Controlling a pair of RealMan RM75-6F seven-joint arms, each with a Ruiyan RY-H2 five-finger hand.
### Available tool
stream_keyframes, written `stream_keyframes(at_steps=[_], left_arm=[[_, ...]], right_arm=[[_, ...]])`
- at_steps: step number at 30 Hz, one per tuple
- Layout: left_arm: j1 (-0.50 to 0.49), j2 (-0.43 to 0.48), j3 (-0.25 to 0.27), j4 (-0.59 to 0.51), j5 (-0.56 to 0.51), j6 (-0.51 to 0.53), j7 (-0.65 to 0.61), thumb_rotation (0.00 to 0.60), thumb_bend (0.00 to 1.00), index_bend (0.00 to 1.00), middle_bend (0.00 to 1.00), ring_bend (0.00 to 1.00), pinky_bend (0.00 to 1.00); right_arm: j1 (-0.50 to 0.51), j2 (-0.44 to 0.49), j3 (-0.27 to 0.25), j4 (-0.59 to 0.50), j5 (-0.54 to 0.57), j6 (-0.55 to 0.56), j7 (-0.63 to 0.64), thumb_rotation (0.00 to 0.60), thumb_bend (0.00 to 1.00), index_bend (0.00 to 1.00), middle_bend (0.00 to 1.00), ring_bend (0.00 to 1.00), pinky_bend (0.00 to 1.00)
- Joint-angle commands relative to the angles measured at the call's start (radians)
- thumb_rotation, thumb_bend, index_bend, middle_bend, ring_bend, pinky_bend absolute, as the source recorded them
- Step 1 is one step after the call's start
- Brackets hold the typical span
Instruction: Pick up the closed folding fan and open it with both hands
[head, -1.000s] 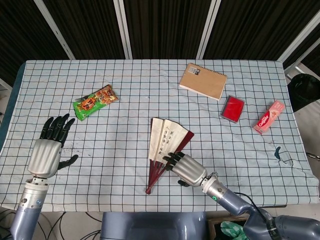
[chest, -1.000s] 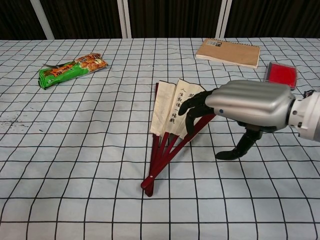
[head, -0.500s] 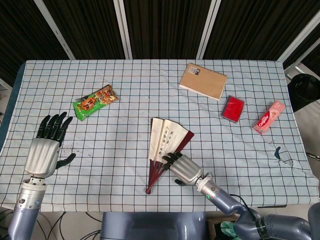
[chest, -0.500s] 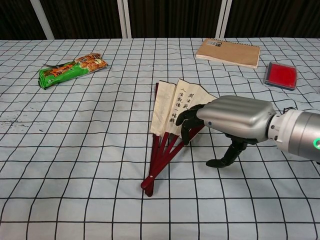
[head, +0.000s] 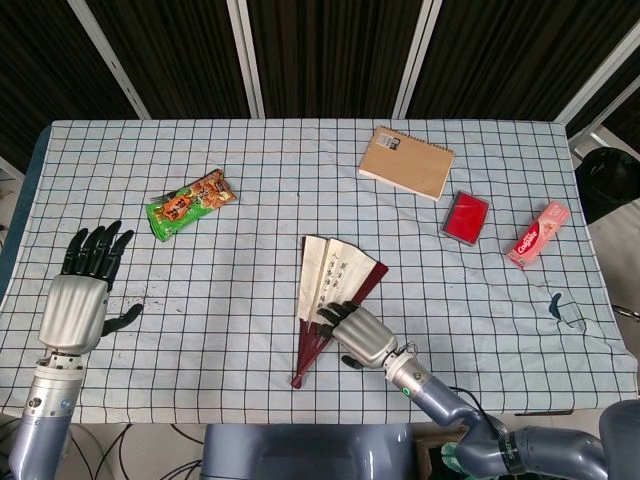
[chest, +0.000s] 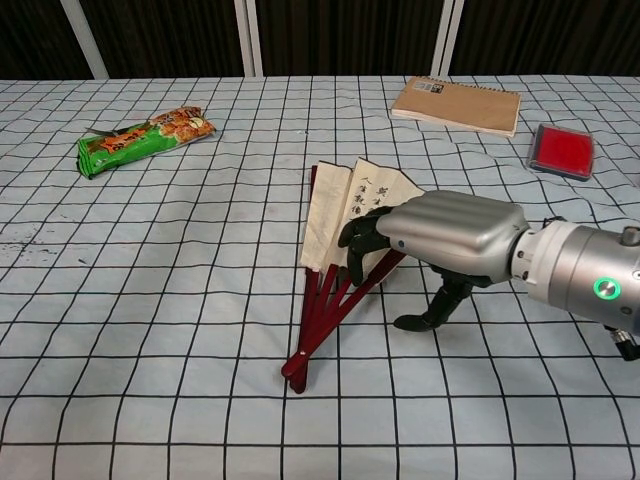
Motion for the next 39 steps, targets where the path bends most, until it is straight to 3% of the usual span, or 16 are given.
stream_keyframes(at_steps=[1,15,26,33,39], left_arm=[[0.001,0.001,0.000,0.002,-0.001,0.001,-0.003,0.600,0.00,0.00,0.00,0.00,0.00],[0.001,0.001,0.002,0.010,-0.003,0.002,-0.008,0.600,0.00,0.00,0.00,0.00,0.00],[0.000,0.002,0.003,0.007,-0.002,0.004,-0.003,0.600,0.00,0.00,0.00,0.00,0.00],[0.001,0.003,0.004,0.010,-0.005,0.004,-0.005,0.600,0.00,0.00,0.00,0.00,0.00],[-0.001,0.000,0.004,0.012,-0.005,0.003,-0.009,0.600,0.00,0.00,0.00,0.00,0.00]], right_arm=[[0.002,-0.007,-0.002,0.003,0.000,0.004,0.000,0.600,0.23,0.37,0.14,0.12,0.21],[0.001,-0.034,-0.016,0.020,0.007,0.020,0.004,0.600,0.23,0.37,0.14,0.12,0.21],[-0.001,-0.045,-0.025,0.032,0.009,0.026,0.015,0.600,0.27,0.46,0.14,0.12,0.21],[-0.003,-0.050,-0.037,0.042,0.008,0.024,0.023,0.600,0.33,0.52,0.15,0.12,0.21],[0.002,-0.049,-0.039,0.038,0.004,0.021,0.031,0.600,0.46,0.57,0.15,0.12,0.21]])
